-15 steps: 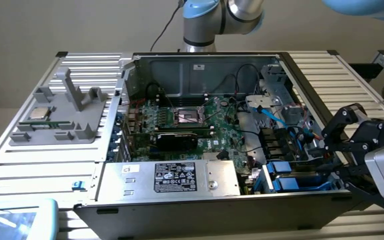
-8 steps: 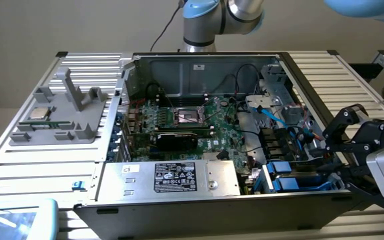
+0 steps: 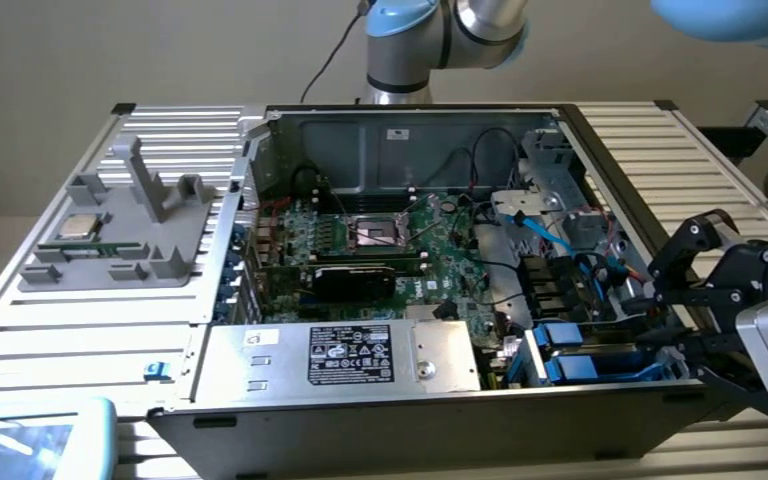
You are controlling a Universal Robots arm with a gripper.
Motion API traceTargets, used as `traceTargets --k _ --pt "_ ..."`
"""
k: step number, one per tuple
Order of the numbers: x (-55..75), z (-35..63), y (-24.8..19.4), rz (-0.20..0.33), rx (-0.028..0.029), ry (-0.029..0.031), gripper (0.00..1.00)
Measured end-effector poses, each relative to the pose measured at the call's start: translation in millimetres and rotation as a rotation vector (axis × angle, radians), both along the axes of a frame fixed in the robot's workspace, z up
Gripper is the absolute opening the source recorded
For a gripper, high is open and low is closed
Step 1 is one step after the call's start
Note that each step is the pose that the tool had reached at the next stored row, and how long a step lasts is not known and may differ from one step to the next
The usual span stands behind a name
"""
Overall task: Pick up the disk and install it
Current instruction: 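Insert the first disk wire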
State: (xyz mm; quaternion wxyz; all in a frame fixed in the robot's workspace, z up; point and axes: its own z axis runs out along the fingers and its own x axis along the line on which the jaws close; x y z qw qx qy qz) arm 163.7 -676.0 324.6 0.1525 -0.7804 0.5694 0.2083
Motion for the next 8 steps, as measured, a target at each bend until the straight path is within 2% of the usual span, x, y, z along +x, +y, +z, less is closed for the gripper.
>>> traceTargets --k 3,8 --pt "0.7 -0.9 0.0 0.008 0.0020 -0.0019 0.35" --pt "0.6 -2.4 0.0 0.035 0.0173 -0.0059 0.35"
